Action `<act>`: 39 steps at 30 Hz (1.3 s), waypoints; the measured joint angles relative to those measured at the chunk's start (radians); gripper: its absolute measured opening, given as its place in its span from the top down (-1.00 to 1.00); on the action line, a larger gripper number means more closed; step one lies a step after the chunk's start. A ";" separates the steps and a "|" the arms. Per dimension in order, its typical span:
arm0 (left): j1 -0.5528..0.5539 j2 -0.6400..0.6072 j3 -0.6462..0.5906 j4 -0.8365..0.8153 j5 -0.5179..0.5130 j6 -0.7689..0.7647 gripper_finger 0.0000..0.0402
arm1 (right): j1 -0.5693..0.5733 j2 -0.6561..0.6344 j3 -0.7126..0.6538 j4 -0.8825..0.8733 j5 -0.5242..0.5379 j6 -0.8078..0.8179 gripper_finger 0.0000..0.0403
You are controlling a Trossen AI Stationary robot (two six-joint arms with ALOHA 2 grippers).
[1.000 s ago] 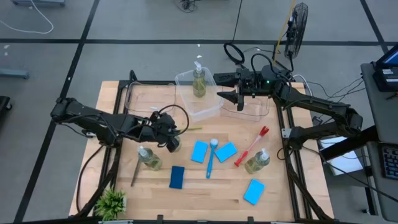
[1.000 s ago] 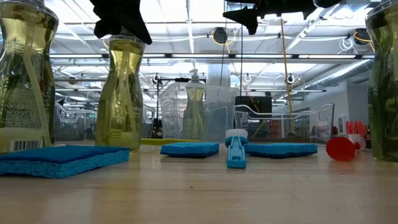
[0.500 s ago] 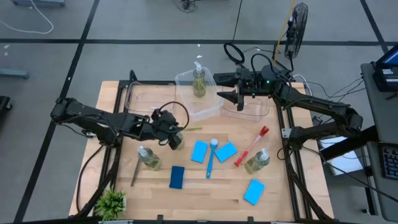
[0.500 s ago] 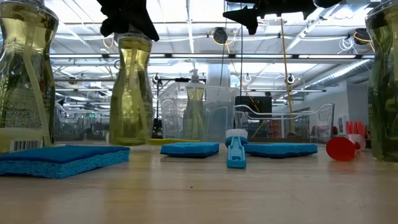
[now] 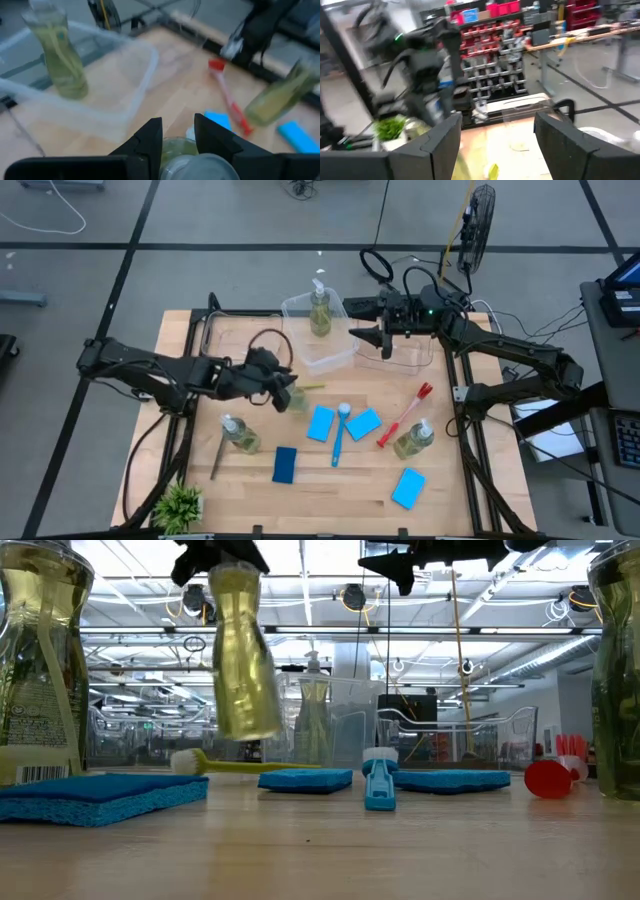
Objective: Pick & Place Kitchen Sink Supplies
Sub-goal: Put the yellow dish soap into the white bin
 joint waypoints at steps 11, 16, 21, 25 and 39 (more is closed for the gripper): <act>0.086 -0.016 0.000 0.330 0.029 0.149 0.47 | 0.134 0.029 0.000 0.003 -0.020 -0.167 -0.18; 0.123 -0.016 0.000 0.422 0.042 0.161 0.47 | 0.156 0.055 0.000 0.008 0.035 -0.191 -0.21; 0.149 -0.016 0.000 0.494 0.070 0.176 0.49 | 0.176 0.060 0.001 0.008 0.131 -0.221 -0.37; 0.170 -0.016 0.000 0.530 0.089 0.185 0.53 | 0.202 0.070 0.001 0.005 0.230 -0.224 -0.51; 0.193 -0.016 0.002 0.597 0.108 0.239 0.54 | 0.243 0.270 0.171 0.026 0.240 -0.236 -0.62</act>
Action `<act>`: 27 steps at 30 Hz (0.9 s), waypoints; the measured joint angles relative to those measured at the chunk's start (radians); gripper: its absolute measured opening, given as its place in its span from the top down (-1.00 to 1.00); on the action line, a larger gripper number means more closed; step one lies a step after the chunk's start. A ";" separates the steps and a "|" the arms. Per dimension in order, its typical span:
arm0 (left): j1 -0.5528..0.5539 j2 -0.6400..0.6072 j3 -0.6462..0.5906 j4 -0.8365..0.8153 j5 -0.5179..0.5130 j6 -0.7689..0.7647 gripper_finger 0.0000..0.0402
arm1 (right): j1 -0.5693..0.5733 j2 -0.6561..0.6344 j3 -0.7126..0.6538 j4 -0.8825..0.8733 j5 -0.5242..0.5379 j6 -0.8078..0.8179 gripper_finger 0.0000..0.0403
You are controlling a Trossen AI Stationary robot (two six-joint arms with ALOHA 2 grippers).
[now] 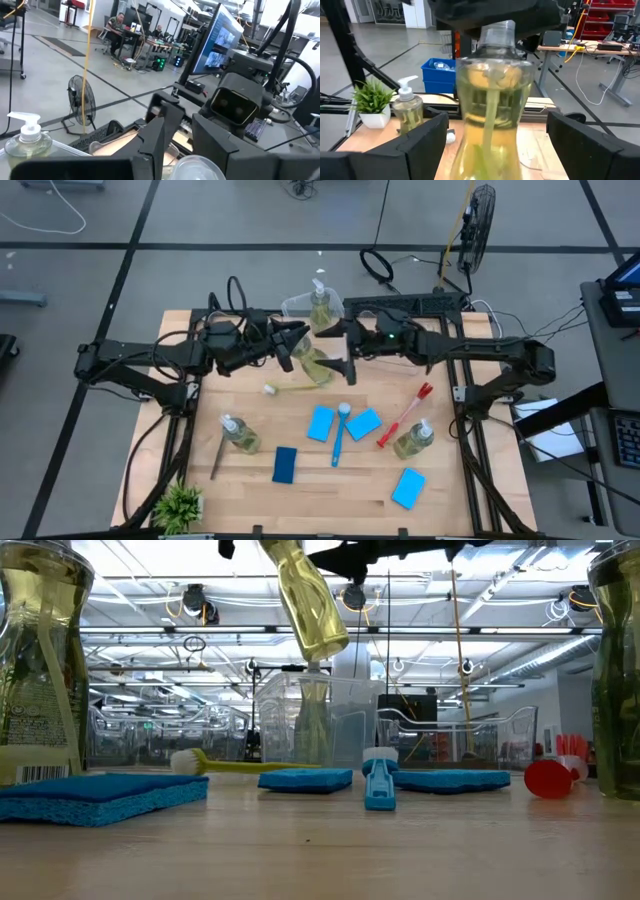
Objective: Pick & Place Kitchen Sink Supplies
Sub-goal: Put the yellow dish soap into the white bin
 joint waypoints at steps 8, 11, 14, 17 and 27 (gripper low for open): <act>0.005 -0.001 0.002 0.044 0.000 0.026 0.51 | 0.014 0.093 0.126 -0.043 -0.053 -0.013 -0.62; 0.005 0.001 0.002 0.061 0.005 0.056 0.58 | 0.022 0.126 0.152 -0.047 -0.054 -0.017 -0.62; 0.005 0.001 0.002 0.067 0.009 0.076 0.69 | 0.026 0.153 0.171 -0.040 -0.053 -0.017 -0.62; 0.005 0.001 0.002 0.050 0.009 0.088 0.77 | 0.032 0.169 0.172 -0.050 -0.053 -0.020 -0.56; 0.004 0.003 0.000 0.060 0.011 0.073 0.82 | 0.058 0.172 0.171 -0.074 0.026 -0.076 -0.30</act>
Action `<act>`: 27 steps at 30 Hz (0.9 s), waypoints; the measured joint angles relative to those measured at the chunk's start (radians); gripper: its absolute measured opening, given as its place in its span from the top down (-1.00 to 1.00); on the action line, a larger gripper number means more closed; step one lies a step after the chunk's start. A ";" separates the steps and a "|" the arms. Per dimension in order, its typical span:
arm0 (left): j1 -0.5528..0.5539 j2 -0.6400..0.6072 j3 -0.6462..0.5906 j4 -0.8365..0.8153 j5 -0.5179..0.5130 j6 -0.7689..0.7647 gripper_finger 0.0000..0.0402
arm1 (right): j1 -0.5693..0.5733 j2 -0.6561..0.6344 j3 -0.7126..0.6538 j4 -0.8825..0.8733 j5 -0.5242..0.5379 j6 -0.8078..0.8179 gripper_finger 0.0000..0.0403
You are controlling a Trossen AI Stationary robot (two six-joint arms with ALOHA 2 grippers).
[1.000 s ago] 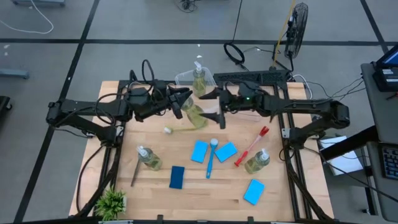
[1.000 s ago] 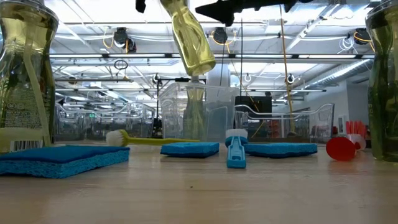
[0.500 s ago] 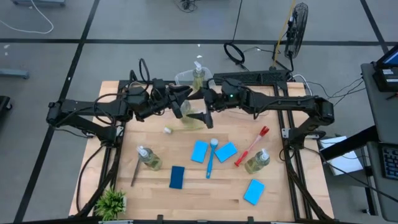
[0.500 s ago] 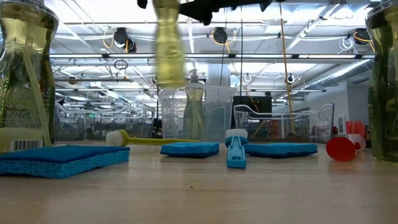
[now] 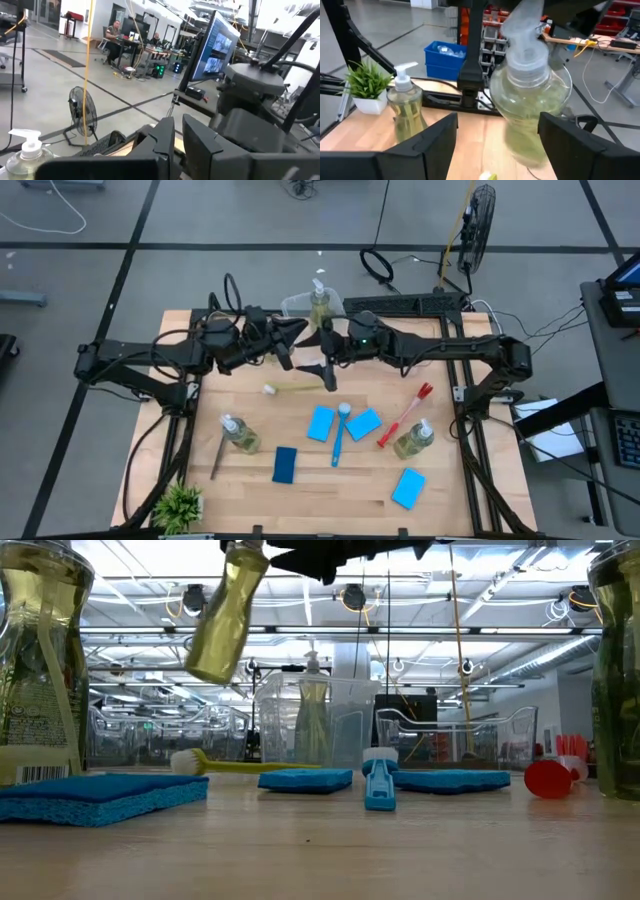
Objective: Pick & Place Kitchen Sink Supplies
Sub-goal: Put the yellow dish soap into the white bin
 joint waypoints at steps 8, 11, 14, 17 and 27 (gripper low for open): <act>0.000 -0.001 0.000 0.038 0.014 -0.004 0.82 | 0.001 -0.002 0.000 0.008 0.079 -0.016 -0.45; -0.002 -0.001 0.000 0.077 0.026 -0.003 0.83 | -0.001 0.002 0.000 0.002 0.089 -0.011 -0.50; 0.000 -0.001 0.000 0.115 0.044 0.006 0.83 | -0.001 0.000 0.000 0.009 0.158 -0.013 -0.53; -0.001 -0.001 0.000 0.124 0.048 0.013 0.83 | 0.000 0.000 0.000 0.017 0.175 -0.017 -0.56; -0.002 0.010 0.000 0.184 0.062 0.000 0.83 | 0.014 0.012 0.000 0.153 0.133 -0.064 -0.54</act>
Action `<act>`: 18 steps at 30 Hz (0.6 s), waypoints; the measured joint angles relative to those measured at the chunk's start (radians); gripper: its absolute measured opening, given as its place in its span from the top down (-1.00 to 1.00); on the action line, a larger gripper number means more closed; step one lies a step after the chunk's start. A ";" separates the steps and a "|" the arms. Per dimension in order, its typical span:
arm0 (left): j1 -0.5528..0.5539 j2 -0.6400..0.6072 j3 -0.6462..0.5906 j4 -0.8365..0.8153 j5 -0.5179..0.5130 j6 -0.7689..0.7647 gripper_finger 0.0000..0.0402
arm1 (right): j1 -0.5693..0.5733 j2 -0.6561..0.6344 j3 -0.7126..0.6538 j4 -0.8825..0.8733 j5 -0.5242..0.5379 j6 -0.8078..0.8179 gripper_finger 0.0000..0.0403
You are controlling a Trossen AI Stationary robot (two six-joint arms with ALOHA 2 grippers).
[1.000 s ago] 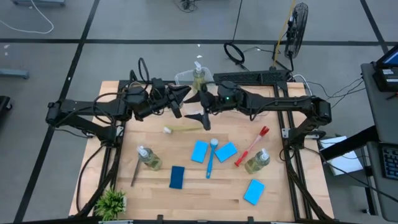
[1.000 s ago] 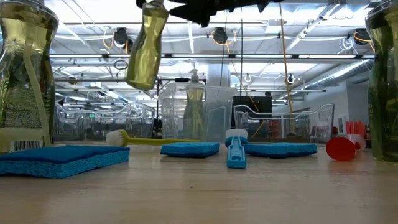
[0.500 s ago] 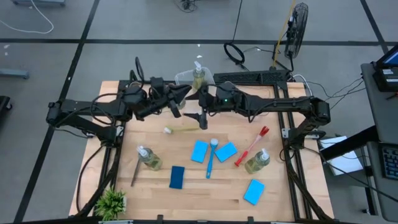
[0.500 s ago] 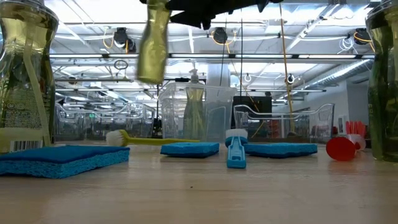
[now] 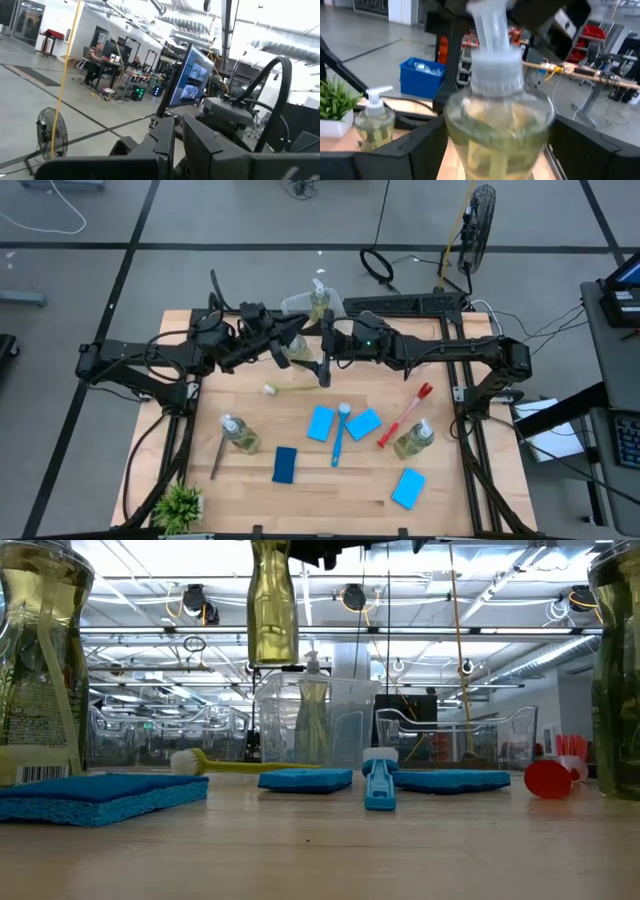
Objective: Pick & Place Kitchen Sink Supplies
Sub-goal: Put the yellow dish soap into the white bin
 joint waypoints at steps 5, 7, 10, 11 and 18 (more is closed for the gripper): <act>0.000 0.016 0.000 0.039 0.006 -0.007 0.83 | -0.001 0.016 0.000 0.028 -0.004 -0.001 -0.45; 0.000 0.016 0.000 0.039 0.005 -0.009 0.83 | 0.000 0.016 -0.001 0.030 -0.003 -0.004 -0.42; 0.000 0.016 0.000 0.049 0.005 -0.006 0.83 | 0.000 0.016 -0.001 0.037 -0.004 -0.005 -0.36; 0.000 0.016 0.000 0.055 0.005 -0.004 0.83 | 0.000 0.016 -0.001 0.042 -0.004 -0.005 -0.35; 0.000 0.016 0.000 0.063 0.006 0.000 0.83 | 0.000 0.016 -0.001 0.046 -0.005 -0.008 -0.17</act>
